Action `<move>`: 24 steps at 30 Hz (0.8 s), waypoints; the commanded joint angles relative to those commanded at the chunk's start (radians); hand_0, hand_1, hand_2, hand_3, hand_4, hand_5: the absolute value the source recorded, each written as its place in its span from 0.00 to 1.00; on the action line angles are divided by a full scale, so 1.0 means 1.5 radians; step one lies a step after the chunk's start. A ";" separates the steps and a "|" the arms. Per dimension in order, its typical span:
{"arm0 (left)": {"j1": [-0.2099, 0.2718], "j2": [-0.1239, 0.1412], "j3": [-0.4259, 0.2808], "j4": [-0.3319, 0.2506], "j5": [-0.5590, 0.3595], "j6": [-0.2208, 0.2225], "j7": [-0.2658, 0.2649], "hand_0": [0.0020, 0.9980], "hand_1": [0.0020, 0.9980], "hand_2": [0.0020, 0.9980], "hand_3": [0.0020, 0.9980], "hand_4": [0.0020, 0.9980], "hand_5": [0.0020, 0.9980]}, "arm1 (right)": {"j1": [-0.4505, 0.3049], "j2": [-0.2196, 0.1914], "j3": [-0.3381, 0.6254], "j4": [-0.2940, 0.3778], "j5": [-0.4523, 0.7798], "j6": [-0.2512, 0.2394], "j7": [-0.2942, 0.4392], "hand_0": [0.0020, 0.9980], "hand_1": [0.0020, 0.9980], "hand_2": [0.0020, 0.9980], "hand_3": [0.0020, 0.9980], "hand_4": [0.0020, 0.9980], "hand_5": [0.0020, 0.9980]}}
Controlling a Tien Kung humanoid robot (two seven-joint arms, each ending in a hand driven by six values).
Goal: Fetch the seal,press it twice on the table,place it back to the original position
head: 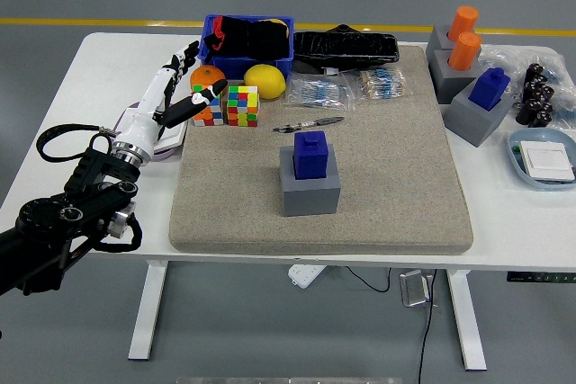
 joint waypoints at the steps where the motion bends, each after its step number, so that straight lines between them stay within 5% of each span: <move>1: 0.000 0.000 0.000 0.002 0.000 0.000 0.001 0.96 0.96 0.98 1.00 0.91 0.50 | 0.000 0.000 0.000 0.000 0.000 0.000 0.000 0.84 0.76 0.76 0.70 0.76 0.36; 24: 0.000 0.002 0.009 0.031 -0.006 0.000 0.018 0.95 0.92 0.95 1.00 0.89 0.43 | 0.001 -0.001 -0.003 0.000 0.001 0.000 0.000 0.84 0.76 0.76 0.70 0.76 0.36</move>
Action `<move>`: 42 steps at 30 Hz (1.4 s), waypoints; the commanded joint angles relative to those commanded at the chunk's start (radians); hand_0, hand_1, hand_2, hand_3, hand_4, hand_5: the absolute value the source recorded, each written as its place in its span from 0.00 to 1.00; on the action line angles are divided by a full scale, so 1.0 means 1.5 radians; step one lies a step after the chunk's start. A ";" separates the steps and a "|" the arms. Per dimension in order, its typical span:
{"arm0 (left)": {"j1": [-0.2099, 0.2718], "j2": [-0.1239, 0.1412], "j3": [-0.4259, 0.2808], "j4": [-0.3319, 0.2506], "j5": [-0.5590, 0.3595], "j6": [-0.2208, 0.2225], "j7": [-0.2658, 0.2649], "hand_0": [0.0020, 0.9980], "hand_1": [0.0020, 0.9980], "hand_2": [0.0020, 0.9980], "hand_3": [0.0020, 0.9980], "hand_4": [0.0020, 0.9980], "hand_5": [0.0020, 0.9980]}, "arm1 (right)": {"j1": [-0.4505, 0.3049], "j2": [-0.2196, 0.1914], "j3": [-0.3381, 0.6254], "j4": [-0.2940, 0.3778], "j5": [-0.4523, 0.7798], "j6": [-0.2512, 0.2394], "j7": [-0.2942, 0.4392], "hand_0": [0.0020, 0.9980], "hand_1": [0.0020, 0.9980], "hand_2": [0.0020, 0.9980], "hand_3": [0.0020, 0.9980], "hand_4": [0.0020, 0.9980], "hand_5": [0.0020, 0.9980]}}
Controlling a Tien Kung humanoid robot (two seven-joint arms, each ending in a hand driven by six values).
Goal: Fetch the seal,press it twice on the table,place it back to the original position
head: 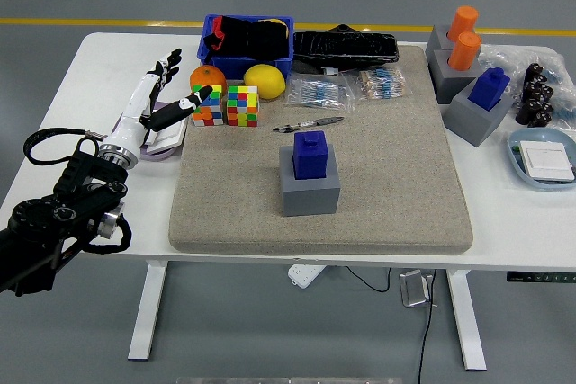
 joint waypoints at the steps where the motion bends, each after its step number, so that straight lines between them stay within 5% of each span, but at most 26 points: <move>1: 0.000 0.000 0.001 0.000 0.001 0.000 0.001 0.95 0.92 0.95 1.00 0.89 0.43 | 0.000 0.000 0.000 0.000 0.000 0.000 0.000 0.84 0.76 0.76 0.70 0.76 0.36; 42: -0.004 0.001 -0.014 -0.001 0.008 -0.005 0.019 0.93 0.86 0.92 0.98 0.86 0.34 | 0.005 0.004 0.019 -0.005 -0.011 0.002 -0.001 0.84 0.76 0.75 0.70 0.76 0.37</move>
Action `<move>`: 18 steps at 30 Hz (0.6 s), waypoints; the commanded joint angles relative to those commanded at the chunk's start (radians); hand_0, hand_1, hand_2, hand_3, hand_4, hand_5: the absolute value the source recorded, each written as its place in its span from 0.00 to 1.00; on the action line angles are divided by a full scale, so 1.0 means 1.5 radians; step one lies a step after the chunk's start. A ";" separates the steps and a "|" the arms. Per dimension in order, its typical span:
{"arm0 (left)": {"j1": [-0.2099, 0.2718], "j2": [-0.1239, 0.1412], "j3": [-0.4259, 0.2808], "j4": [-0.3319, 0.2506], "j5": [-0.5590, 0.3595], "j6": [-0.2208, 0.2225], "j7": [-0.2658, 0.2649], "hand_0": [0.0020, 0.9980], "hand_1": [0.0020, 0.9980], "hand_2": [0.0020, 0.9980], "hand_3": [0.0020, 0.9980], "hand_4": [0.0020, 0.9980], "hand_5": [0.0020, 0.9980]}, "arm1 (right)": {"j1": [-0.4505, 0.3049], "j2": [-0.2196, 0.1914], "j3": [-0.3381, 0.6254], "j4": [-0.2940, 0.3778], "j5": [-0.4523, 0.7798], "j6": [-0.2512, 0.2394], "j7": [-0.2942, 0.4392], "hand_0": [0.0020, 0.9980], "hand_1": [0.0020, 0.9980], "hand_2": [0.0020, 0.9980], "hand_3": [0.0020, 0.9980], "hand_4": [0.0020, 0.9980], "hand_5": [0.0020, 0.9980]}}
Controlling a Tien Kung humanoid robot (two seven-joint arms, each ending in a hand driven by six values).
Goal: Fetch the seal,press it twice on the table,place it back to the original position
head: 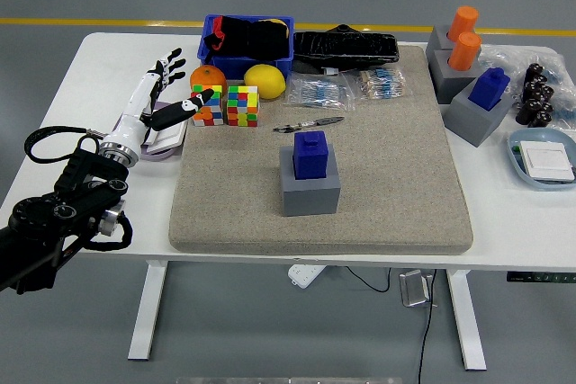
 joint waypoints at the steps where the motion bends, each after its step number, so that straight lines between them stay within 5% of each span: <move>1: -0.001 0.000 0.000 0.000 0.000 0.000 0.000 0.93 0.86 0.92 0.98 0.86 0.34 | 0.000 0.000 0.001 0.000 0.000 0.000 0.000 0.84 0.76 0.75 0.70 0.76 0.37; 18: -0.003 0.000 0.003 0.002 0.003 -0.001 0.010 0.93 0.85 0.91 0.96 0.85 0.31 | -0.002 -0.004 0.006 0.000 0.000 0.000 0.000 0.84 0.76 0.75 0.69 0.76 0.37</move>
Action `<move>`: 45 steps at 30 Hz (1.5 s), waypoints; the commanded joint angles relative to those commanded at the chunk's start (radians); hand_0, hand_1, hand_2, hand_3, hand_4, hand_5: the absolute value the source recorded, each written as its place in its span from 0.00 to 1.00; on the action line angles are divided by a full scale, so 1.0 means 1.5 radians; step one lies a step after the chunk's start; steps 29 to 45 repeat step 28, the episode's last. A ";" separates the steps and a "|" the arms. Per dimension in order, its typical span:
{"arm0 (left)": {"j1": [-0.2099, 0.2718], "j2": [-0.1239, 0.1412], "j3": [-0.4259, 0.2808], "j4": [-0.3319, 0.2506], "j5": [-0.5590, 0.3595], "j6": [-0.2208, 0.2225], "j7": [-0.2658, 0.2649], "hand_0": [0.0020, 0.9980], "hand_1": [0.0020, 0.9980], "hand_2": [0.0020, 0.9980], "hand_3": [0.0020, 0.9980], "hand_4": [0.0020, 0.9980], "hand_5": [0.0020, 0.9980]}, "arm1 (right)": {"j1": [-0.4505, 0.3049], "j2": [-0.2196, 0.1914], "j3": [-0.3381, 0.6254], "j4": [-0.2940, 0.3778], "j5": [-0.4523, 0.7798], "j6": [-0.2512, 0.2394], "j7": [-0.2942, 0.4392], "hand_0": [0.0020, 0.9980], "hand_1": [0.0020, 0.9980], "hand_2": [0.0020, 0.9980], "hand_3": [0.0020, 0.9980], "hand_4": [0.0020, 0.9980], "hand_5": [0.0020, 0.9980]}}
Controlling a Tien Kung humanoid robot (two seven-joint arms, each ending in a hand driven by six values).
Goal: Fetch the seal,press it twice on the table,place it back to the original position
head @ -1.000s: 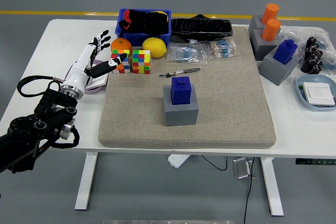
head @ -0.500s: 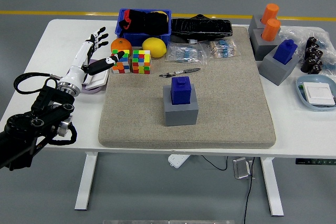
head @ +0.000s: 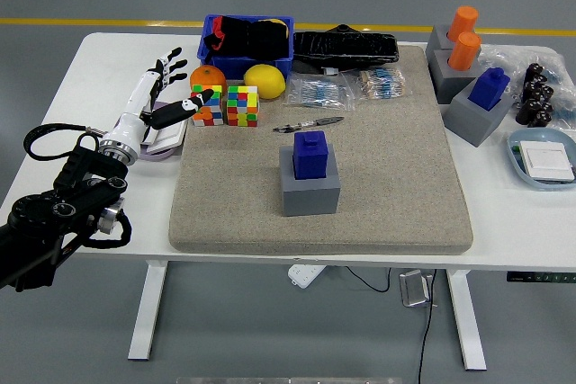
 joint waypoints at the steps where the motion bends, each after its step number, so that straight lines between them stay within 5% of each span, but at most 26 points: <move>1: 0.000 0.001 0.000 0.000 0.000 0.000 0.000 0.93 0.85 0.91 0.96 0.85 0.31 | 0.001 0.000 0.002 0.001 -0.001 0.000 0.000 0.84 0.76 0.75 0.69 0.76 0.37; 45: -0.003 0.003 0.006 -0.005 0.003 0.000 0.001 0.92 0.84 0.91 0.96 0.84 0.29 | -0.002 -0.003 -0.001 0.001 0.001 0.000 0.000 0.84 0.76 0.75 0.69 0.75 0.37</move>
